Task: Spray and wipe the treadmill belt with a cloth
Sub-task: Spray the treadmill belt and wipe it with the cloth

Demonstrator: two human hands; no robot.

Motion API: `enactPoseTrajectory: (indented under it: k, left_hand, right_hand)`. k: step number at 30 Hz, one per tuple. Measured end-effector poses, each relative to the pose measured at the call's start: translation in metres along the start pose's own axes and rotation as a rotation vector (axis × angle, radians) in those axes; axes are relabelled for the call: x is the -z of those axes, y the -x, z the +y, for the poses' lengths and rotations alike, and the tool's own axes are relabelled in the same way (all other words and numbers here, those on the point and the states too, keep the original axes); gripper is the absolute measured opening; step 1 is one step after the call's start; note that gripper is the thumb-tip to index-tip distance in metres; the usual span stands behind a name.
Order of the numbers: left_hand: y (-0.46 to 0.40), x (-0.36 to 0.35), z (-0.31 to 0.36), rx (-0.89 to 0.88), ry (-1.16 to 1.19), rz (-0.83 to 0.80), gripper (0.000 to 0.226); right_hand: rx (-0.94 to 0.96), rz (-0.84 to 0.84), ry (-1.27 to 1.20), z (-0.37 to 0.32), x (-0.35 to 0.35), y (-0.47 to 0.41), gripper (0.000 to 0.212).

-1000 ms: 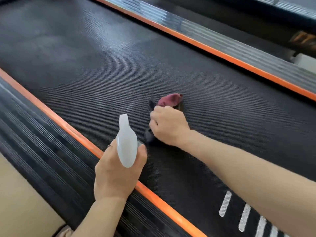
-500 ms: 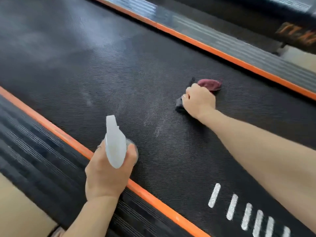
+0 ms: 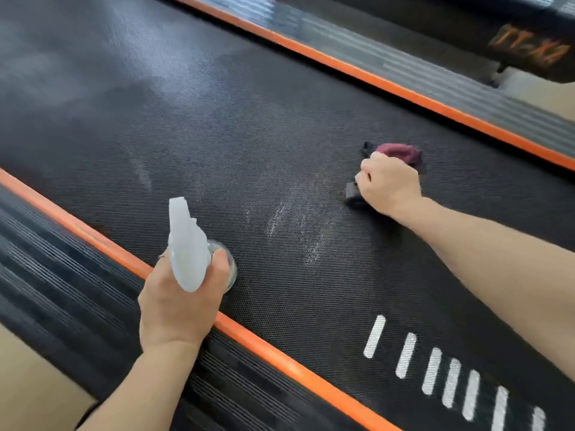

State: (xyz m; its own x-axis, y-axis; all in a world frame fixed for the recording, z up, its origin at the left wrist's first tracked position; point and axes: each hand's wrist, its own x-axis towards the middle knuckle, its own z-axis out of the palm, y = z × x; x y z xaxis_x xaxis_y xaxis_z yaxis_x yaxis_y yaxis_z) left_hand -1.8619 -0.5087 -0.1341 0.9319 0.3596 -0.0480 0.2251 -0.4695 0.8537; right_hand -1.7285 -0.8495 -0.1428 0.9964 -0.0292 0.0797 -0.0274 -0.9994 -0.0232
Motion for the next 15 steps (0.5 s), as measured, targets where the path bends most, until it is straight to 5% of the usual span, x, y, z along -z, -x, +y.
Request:
enactPoseTrajectory:
  k: [3,7,11,13,15]
  left_hand:
    - [-0.001,-0.001,-0.002,-0.003,-0.016,0.000,0.063]
    - [-0.003,-0.002,0.004,0.006,-0.241,-0.011,0.047]
    - [-0.003,-0.001,0.004,-0.008,-0.175,-0.021,0.062]
    - [-0.003,-0.002,0.005,-0.016,-0.224,-0.003,0.054]
    - [-0.003,-0.001,0.006,-0.030,-0.272,-0.026,0.057]
  right_hand:
    - [0.021,0.069,-0.128,-0.034,-0.001,0.037,0.026]
    - [0.604,-0.157,-0.345,-0.099,0.012,0.154,0.019]
    - [0.954,-0.249,-0.276,-0.089,0.019,0.143,0.018]
    - [0.979,-0.221,-0.209,-0.092,0.013,0.105,0.018]
    - [0.766,-0.107,-0.219,-0.112,0.001,0.064,0.020]
